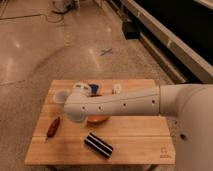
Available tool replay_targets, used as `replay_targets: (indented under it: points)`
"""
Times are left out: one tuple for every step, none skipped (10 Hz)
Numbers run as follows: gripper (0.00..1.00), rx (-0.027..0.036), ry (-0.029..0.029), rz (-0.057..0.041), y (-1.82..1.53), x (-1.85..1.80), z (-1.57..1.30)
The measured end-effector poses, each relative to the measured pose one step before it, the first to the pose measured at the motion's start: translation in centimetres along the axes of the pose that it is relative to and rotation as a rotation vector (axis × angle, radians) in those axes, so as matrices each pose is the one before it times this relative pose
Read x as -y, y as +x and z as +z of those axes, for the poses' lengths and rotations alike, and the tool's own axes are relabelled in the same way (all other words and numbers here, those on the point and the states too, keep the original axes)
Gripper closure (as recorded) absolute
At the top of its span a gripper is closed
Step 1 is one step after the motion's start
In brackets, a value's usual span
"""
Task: Drag the pepper across the table
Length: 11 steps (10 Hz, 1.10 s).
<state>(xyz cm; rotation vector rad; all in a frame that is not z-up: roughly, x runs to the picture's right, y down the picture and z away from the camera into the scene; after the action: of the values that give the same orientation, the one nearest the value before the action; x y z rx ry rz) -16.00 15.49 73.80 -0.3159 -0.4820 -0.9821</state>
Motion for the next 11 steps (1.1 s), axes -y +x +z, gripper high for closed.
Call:
replay_targets:
  points:
    - [0.35, 0.00014, 0.00007, -0.00006, 0.002, -0.007, 0.005]
    - [0.35, 0.00626, 0.00325, 0.00248, -0.078, 0.063, 0.145]
    - [0.35, 0.0105, 0.00688, -0.00293, -0.06, 0.372, 0.258]
    - [0.35, 0.03493, 0.01952, -0.01226, -0.363, 1.499, 1.01]
    - [0.35, 0.03155, 0.0116, -0.01236, -0.308, 1.373, 1.058]
    - [0.35, 0.02271, 0.0039, -0.01219, -0.222, 0.949, 0.855]
    - [0.35, 0.02659, -0.00163, -0.02207, -0.072, 1.346, 1.299]
    - [0.35, 0.01688, -0.00726, -0.02088, 0.15, 1.101, 1.095]
    - [0.35, 0.01032, -0.01026, -0.01794, 0.335, 0.863, 0.967]
    - [0.35, 0.00679, -0.01185, -0.01769, 0.357, 0.793, 0.94]
    - [0.35, 0.00262, -0.01357, -0.01819, 0.484, 0.917, 1.087]
